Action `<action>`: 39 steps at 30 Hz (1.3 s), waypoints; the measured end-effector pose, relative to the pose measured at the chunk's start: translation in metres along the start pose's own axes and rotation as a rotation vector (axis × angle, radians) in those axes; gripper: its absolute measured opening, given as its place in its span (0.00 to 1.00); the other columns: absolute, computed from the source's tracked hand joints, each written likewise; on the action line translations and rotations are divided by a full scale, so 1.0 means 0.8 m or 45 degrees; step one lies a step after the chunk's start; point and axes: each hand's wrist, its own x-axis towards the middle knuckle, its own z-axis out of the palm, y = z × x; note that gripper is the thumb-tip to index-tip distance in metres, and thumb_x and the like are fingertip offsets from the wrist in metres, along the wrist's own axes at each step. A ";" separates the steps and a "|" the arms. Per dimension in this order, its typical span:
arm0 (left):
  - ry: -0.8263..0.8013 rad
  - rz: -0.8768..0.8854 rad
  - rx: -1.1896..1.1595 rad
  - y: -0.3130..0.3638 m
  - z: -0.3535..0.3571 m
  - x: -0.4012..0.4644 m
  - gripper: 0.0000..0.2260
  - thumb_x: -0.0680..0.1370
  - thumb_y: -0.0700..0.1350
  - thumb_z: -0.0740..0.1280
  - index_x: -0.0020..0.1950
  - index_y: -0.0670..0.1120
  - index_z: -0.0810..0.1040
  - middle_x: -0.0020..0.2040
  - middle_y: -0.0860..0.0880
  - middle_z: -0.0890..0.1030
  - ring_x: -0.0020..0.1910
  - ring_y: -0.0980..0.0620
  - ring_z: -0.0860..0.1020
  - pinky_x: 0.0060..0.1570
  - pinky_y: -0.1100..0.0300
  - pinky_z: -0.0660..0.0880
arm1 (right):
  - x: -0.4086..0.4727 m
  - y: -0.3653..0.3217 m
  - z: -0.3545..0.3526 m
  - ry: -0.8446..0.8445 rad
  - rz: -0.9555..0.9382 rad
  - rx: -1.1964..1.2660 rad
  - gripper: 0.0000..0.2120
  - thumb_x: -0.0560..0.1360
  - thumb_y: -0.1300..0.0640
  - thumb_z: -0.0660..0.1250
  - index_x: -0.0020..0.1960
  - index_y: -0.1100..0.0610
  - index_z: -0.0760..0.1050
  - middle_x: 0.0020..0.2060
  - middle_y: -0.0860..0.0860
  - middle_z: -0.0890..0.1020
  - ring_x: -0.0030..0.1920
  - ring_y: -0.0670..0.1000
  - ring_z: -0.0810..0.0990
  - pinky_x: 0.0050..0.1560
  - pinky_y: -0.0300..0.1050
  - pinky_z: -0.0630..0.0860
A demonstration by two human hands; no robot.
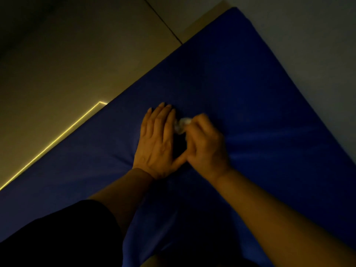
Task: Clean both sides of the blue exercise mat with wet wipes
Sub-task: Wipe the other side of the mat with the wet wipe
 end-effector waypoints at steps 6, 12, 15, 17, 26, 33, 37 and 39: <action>-0.006 -0.099 0.117 0.000 -0.001 -0.001 0.42 0.75 0.67 0.58 0.75 0.34 0.59 0.75 0.34 0.61 0.76 0.39 0.57 0.75 0.40 0.50 | 0.059 0.028 -0.014 0.136 0.215 -0.045 0.09 0.73 0.62 0.57 0.41 0.65 0.75 0.43 0.60 0.76 0.37 0.57 0.77 0.33 0.38 0.70; 0.025 -0.253 0.189 0.004 0.000 -0.003 0.44 0.75 0.69 0.54 0.76 0.34 0.58 0.76 0.34 0.57 0.77 0.38 0.53 0.74 0.40 0.50 | 0.046 0.004 0.012 0.000 -0.037 0.044 0.06 0.72 0.65 0.60 0.41 0.64 0.75 0.42 0.59 0.75 0.36 0.54 0.75 0.35 0.43 0.73; 0.024 -0.414 0.238 0.007 -0.001 -0.003 0.44 0.75 0.70 0.50 0.76 0.35 0.55 0.77 0.35 0.55 0.77 0.40 0.51 0.75 0.41 0.48 | 0.044 0.008 0.003 -0.157 -0.163 0.032 0.04 0.71 0.68 0.62 0.41 0.64 0.75 0.40 0.59 0.75 0.34 0.55 0.74 0.32 0.46 0.73; 0.014 -0.455 0.259 0.007 -0.001 -0.002 0.44 0.76 0.70 0.50 0.77 0.36 0.53 0.78 0.36 0.54 0.78 0.41 0.50 0.75 0.42 0.47 | 0.078 0.020 -0.004 -0.030 0.004 -0.021 0.03 0.71 0.69 0.62 0.40 0.64 0.74 0.42 0.60 0.75 0.35 0.55 0.73 0.33 0.43 0.67; 0.071 -0.435 0.213 0.006 0.000 -0.003 0.43 0.75 0.68 0.53 0.77 0.36 0.58 0.77 0.36 0.57 0.77 0.41 0.52 0.75 0.43 0.49 | 0.068 -0.008 0.022 -0.139 -0.286 0.017 0.07 0.71 0.65 0.60 0.43 0.65 0.76 0.41 0.59 0.76 0.35 0.55 0.75 0.34 0.41 0.71; 0.053 -0.442 0.244 0.007 0.002 -0.003 0.42 0.76 0.67 0.53 0.76 0.35 0.58 0.77 0.36 0.57 0.77 0.40 0.53 0.75 0.41 0.49 | 0.142 0.005 0.026 0.186 0.149 0.076 0.10 0.74 0.65 0.58 0.49 0.66 0.76 0.49 0.61 0.75 0.42 0.56 0.77 0.39 0.36 0.71; 0.088 -0.417 0.197 0.006 0.003 -0.003 0.41 0.76 0.67 0.55 0.75 0.35 0.59 0.75 0.35 0.60 0.76 0.38 0.54 0.74 0.39 0.50 | 0.104 -0.023 0.034 -0.141 -0.205 0.101 0.12 0.73 0.65 0.63 0.55 0.64 0.77 0.49 0.60 0.76 0.42 0.55 0.78 0.41 0.44 0.77; 0.078 -0.420 0.192 0.006 0.003 -0.002 0.41 0.76 0.66 0.55 0.75 0.35 0.58 0.76 0.35 0.59 0.77 0.39 0.54 0.74 0.39 0.50 | 0.116 -0.018 0.028 -0.213 -0.282 0.054 0.09 0.72 0.67 0.65 0.52 0.64 0.78 0.47 0.60 0.77 0.41 0.56 0.78 0.39 0.45 0.77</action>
